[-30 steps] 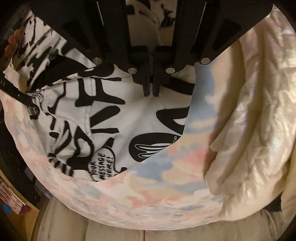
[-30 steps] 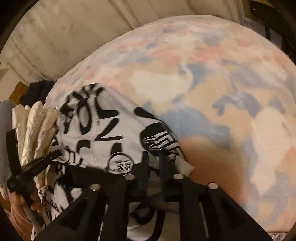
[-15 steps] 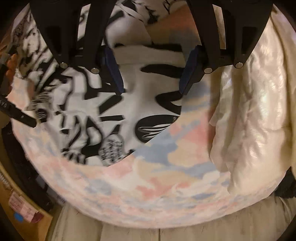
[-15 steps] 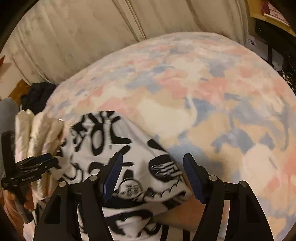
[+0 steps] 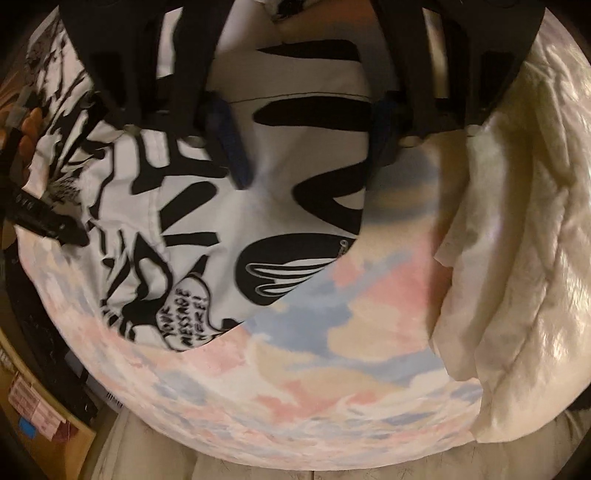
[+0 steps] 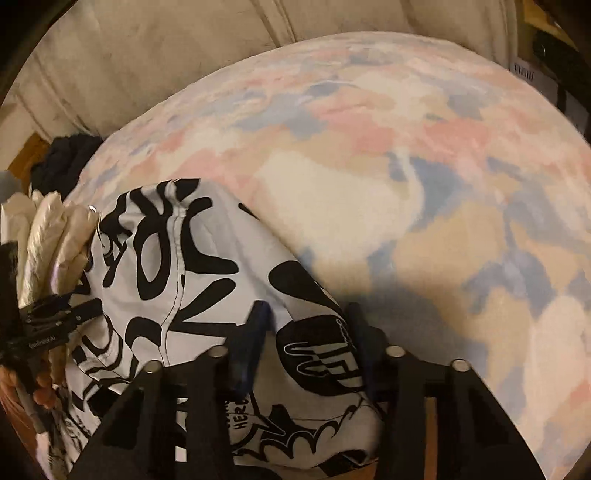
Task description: Fold large clothes
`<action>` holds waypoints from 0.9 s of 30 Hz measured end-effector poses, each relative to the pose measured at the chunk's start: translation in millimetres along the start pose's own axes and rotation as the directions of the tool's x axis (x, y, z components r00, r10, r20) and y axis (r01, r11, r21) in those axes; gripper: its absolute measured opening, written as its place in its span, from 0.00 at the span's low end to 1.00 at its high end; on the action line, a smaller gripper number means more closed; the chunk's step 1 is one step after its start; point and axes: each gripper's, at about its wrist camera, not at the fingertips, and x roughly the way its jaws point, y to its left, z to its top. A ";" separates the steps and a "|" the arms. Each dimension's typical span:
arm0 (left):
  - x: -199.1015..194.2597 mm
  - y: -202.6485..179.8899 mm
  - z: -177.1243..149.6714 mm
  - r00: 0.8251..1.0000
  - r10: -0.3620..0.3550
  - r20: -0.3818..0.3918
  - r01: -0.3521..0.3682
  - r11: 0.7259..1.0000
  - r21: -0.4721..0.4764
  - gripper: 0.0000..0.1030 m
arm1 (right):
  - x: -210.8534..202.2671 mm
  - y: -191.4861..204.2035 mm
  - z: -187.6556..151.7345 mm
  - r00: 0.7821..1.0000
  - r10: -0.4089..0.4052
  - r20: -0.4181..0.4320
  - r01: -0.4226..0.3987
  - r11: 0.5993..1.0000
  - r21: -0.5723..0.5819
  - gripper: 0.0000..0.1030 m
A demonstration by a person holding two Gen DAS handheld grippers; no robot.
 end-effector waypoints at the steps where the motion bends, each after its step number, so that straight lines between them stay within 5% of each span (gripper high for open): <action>1: -1.7 -1.2 -0.9 1.000 0.007 0.009 -0.007 1.000 -0.008 0.28 | -2.5 3.5 -0.6 1.000 -0.009 0.008 0.010 1.000 -0.016 0.23; 5: -17.3 -9.3 -7.8 0.997 0.032 0.075 -0.031 0.999 -0.014 0.12 | -24.3 19.7 -7.1 0.997 -0.043 0.067 0.048 0.996 -0.076 0.11; 14: -92.4 -27.3 -61.2 0.963 0.069 0.260 -0.087 0.994 0.060 0.08 | -122.3 53.9 -57.4 0.956 -0.018 0.292 0.081 0.976 -0.203 0.08; 24: -194.8 -26.5 -195.9 0.907 0.033 0.420 -0.068 0.995 0.070 0.07 | -247.3 67.7 -200.7 0.872 0.020 0.489 0.149 0.941 -0.303 0.06; 27: -209.8 -22.2 -242.6 0.914 0.017 0.404 -0.050 0.996 0.072 0.07 | -268.7 63.4 -255.9 0.876 0.004 0.483 0.167 0.936 -0.310 0.06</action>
